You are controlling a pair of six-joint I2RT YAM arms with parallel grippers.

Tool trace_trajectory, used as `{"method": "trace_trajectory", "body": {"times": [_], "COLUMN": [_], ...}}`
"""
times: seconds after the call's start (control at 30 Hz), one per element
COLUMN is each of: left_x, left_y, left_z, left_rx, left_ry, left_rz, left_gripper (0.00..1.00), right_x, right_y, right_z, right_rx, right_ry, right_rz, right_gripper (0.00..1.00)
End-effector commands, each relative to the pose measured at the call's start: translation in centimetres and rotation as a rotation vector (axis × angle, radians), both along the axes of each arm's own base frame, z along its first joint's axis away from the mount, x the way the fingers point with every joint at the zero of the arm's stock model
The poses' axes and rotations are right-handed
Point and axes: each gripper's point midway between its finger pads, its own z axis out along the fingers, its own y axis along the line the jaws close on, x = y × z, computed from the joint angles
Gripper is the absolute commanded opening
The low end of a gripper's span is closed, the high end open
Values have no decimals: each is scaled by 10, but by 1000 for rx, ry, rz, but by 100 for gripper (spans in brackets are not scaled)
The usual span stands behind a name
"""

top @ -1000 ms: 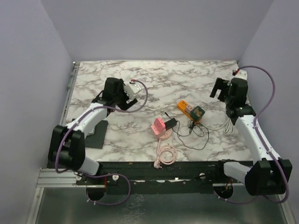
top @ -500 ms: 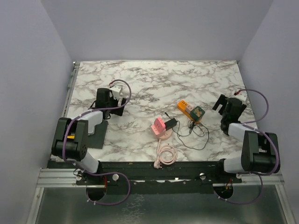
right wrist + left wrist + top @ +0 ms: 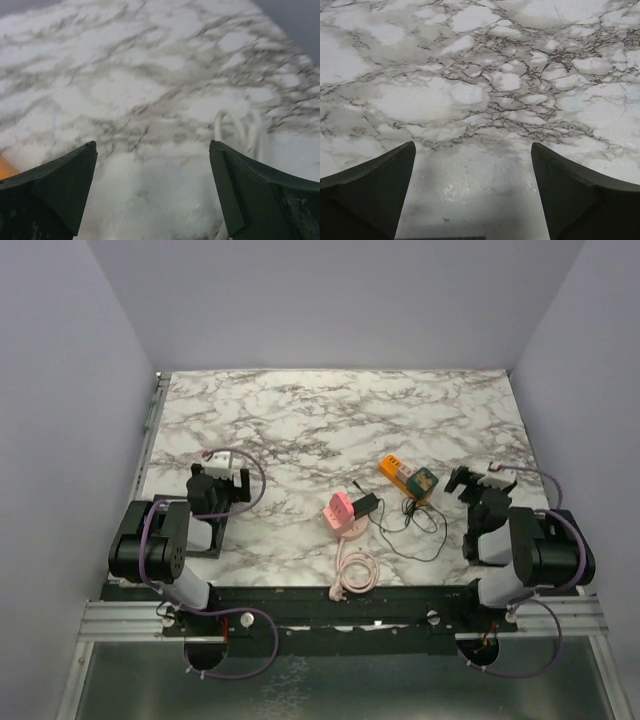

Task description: Insert the plug

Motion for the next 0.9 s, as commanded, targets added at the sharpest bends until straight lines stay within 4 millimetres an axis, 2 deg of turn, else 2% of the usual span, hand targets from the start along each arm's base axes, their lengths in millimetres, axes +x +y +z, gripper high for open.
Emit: {"method": "trace_trajectory", "body": {"times": [0.0, 0.07, 0.1, 0.17, 0.27, 0.87], "left_x": [0, -1, 5, 13, 11, 11], "left_y": [15, 11, 12, 12, 10, 10], "left_z": [54, 48, 44, 39, 40, 40], "left_rx": [-46, -71, -61, -58, -50, -49], "left_ry": [-323, -318, -281, -251, -254, -256], "left_rz": [101, 89, 98, 113, 107, 106], "left_gripper": [99, 99, 99, 99, 99, 99], "right_x": [-7, 15, 29, 27, 27, 26], "right_y": [30, 25, 26, 25, 25, 25], "right_z": [32, 11, 16, 11, 17, 16], "right_rx": [-171, -135, -119, -100, -112, -109], "right_ry": [-184, -31, -48, -19, -59, -52], "right_rz": [108, 80, 90, 100, 100, 99], "right_gripper": [100, 100, 100, 100, 100, 100]}}
